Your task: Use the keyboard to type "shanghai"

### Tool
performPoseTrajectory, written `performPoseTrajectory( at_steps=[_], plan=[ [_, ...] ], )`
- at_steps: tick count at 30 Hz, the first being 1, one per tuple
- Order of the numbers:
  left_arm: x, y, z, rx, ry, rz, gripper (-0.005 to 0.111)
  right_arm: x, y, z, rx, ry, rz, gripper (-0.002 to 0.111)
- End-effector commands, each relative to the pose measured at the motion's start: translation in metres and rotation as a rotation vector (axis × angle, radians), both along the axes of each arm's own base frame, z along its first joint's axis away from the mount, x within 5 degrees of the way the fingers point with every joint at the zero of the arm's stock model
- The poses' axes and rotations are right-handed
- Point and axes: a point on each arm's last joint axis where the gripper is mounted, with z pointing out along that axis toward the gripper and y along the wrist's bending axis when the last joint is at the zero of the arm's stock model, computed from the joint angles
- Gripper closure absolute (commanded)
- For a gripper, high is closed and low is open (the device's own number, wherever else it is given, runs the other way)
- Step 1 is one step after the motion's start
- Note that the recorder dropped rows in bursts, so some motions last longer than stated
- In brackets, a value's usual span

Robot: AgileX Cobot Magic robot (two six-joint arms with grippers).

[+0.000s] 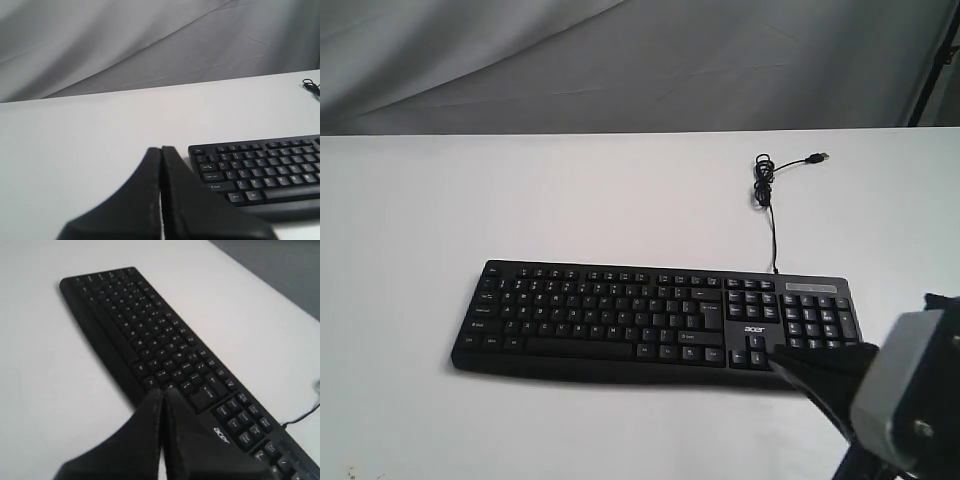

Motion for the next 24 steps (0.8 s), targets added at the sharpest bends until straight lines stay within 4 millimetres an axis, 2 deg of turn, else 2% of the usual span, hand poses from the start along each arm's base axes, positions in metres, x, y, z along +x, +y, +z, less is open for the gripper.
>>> performPoseTrajectory(
  at_steps=[1,4,8,13,19,24],
  plan=[
    [0.000,0.000,-0.001,-0.003,-0.003,-0.004,0.107,-0.016,-0.017,0.007,0.118,-0.114,-0.013,0.108],
    [0.000,0.000,-0.001,-0.003,-0.003,-0.004,0.107,-0.028,-0.029,0.013,0.191,-0.189,-0.017,0.108],
    [0.000,0.000,-0.001,-0.003,-0.003,-0.004,0.107,-0.035,-0.052,0.017,0.269,-0.299,-0.130,0.108],
    [0.000,0.000,-0.001,-0.003,-0.003,-0.004,0.107,-0.037,-0.071,0.015,0.248,-0.313,-0.291,0.108],
    [0.000,0.000,-0.001,-0.003,-0.003,-0.004,0.107,-0.047,-0.084,0.014,0.247,-0.342,-0.389,0.108],
    [0.000,0.000,-0.001,-0.003,-0.003,-0.004,0.107,-0.060,-0.088,0.020,0.307,-0.436,-0.379,0.108]
  ],
)
